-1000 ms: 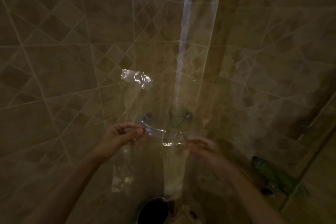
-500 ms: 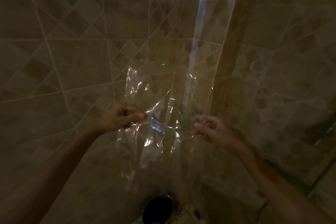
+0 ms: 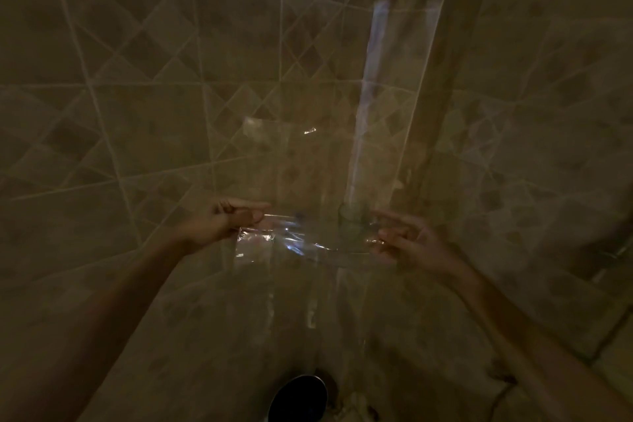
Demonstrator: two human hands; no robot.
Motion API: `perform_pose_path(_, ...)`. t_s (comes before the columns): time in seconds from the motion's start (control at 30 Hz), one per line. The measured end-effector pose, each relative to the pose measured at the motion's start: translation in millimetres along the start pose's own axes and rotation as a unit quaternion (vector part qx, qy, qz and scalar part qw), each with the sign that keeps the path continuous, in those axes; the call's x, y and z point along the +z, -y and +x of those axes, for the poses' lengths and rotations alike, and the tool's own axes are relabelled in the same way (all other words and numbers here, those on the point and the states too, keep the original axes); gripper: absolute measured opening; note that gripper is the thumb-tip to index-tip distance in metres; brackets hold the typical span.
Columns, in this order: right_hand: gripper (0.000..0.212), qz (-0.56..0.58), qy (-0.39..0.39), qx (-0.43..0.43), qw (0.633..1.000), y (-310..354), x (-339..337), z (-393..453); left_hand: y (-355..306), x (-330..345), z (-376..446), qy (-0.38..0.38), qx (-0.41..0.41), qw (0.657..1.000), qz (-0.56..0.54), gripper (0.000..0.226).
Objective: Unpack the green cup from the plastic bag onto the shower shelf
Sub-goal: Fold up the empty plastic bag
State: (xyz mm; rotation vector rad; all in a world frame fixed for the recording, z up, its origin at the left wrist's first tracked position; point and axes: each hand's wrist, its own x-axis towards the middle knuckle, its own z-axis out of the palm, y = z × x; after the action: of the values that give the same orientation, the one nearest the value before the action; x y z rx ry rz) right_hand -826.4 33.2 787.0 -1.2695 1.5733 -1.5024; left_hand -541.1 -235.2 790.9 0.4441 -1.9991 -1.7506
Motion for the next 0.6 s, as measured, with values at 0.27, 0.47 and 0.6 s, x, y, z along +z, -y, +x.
perform_pose_path(0.27,0.036,0.037,-0.055,-0.006,0.998,11.3,-14.0,-7.5,-2.3,1.2,8.2,-0.019,0.039,0.998,-0.042,0.040)
perform_pose_path(0.47,0.061,0.050,-0.071,0.005,0.996,11.6,-27.3,-1.5,-4.6,-8.5,13.4,-0.016,0.041,0.997,-0.063,0.041)
perform_pose_path(0.6,0.038,0.074,-0.066,0.011,0.995,8.1,-35.6,-3.7,-9.4,-8.4,11.1,0.006,0.044,0.996,-0.078,0.042)
